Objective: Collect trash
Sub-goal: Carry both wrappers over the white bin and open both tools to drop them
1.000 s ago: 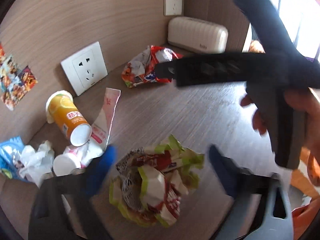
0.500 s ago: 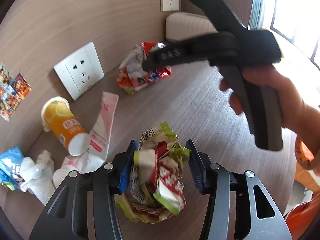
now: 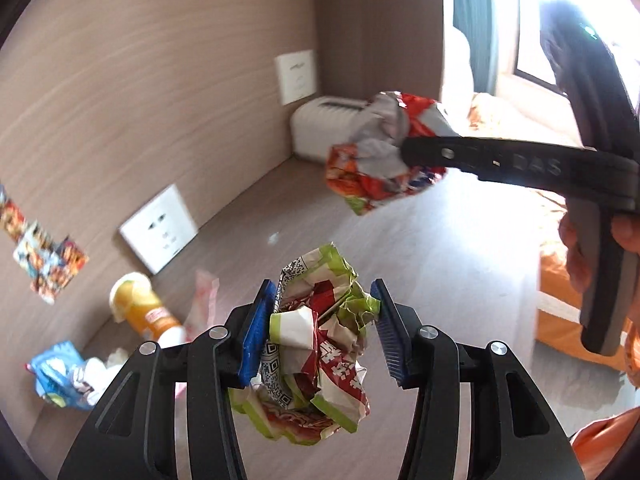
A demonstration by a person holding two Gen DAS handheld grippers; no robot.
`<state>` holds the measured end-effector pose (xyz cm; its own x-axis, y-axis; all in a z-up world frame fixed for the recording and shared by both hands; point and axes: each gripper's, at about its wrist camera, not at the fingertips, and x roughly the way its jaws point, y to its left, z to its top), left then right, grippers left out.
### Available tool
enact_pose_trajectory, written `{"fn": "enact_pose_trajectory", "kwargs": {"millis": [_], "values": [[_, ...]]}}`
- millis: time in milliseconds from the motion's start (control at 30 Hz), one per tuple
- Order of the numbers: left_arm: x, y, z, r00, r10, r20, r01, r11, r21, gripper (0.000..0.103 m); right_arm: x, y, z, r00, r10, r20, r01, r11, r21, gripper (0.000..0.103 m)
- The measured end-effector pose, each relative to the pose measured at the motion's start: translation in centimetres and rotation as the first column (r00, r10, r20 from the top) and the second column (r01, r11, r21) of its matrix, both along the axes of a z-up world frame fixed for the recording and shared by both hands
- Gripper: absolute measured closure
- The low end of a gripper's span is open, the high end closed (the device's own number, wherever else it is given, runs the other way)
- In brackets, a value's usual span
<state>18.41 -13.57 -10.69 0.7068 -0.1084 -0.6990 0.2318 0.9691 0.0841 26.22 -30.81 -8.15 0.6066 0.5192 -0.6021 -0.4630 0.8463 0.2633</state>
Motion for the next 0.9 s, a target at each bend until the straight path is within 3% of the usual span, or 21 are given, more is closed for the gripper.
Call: {"fn": "enact_pose_trajectory", "kwargs": {"millis": [200, 433, 700, 900], "values": [[-1.4, -5.7, 1.1, 0.991, -0.129, 0.026, 0.129, 0.991, -0.019, 0.055, -4.6, -5.9, 0.5, 0.993, -0.117, 0.007, 0.118, 0.993, -0.015, 0.059], [-3.0, -12.4, 0.8, 0.958, -0.285, 0.021, 0.286, 0.957, -0.041, 0.055, -9.9, -12.3, 0.3, 0.967, -0.256, -0.007, 0.255, 0.966, -0.041, 0.059], [-5.9, -19.5, -0.9, 0.884, -0.467, -0.027, 0.465, 0.883, -0.060, 0.055, -16.0, -18.8, -1.1, 0.902, -0.428, -0.061, 0.424, 0.903, -0.067, 0.059], [-8.7, -23.6, -3.5, 0.805, -0.587, -0.079, 0.583, 0.809, -0.071, 0.055, -20.0, -22.3, -2.9, 0.840, -0.528, -0.122, 0.520, 0.849, -0.093, 0.059]]}}
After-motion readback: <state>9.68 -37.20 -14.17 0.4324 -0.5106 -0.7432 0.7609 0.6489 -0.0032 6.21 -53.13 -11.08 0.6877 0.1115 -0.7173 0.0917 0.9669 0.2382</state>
